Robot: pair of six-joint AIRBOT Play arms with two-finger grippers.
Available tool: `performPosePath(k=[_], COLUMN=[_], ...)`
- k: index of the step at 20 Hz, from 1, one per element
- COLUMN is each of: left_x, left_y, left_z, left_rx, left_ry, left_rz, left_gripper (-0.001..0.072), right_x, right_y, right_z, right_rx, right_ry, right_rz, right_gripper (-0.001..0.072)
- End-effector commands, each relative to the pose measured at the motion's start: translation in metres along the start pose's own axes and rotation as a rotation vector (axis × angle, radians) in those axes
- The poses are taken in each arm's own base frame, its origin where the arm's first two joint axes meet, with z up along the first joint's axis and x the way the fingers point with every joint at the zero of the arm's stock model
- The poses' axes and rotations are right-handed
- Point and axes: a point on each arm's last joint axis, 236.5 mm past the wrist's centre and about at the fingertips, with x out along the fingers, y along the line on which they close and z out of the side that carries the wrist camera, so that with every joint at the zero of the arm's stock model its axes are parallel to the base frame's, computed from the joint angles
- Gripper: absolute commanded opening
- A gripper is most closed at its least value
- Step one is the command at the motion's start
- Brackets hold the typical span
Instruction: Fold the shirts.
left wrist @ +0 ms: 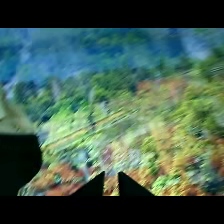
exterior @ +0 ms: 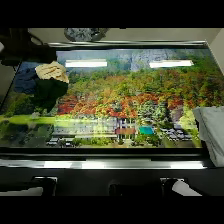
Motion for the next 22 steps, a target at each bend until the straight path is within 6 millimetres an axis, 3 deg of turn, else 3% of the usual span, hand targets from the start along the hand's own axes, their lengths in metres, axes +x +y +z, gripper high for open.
performPosePath(k=[1,3,4,5,7,9,22], left_x=[0.030,0.040,0.044,0.045,0.048,0.049,0.049], left_y=[0.058,0.046,0.037,0.031,0.023,0.018,0.019], left_z=[-0.127,-0.203,-0.231,-0.253,-0.274,-0.280,-0.282], left_rx=[-0.118,-0.116,-0.106,-0.111,-0.211,-0.204,-0.143], left_ry=[0.433,0.627,0.654,0.652,0.599,0.588,0.602], left_rz=[0.236,0.205,0.186,0.180,0.202,0.196,0.180], left_gripper=[0.0452,0.0471,0.0471,0.0470,0.0469,0.0469,0.0469], right_x=[0.013,0.026,0.029,0.031,0.035,0.035,0.036], right_y=[0.182,0.258,0.282,0.298,0.322,0.330,0.328], right_z=[-0.011,-0.080,-0.107,-0.125,-0.143,-0.148,-0.147], right_rx=[-0.184,-0.324,-0.378,-0.415,-0.439,-0.463,-0.466], right_ry=[0.179,0.432,0.515,0.564,0.596,0.598,0.597], right_rz=[0.330,0.490,0.533,0.553,0.569,0.575,0.568], right_gripper=[0.0668,0.0632,0.0627,0.0629,0.0630,0.0630,0.0630])
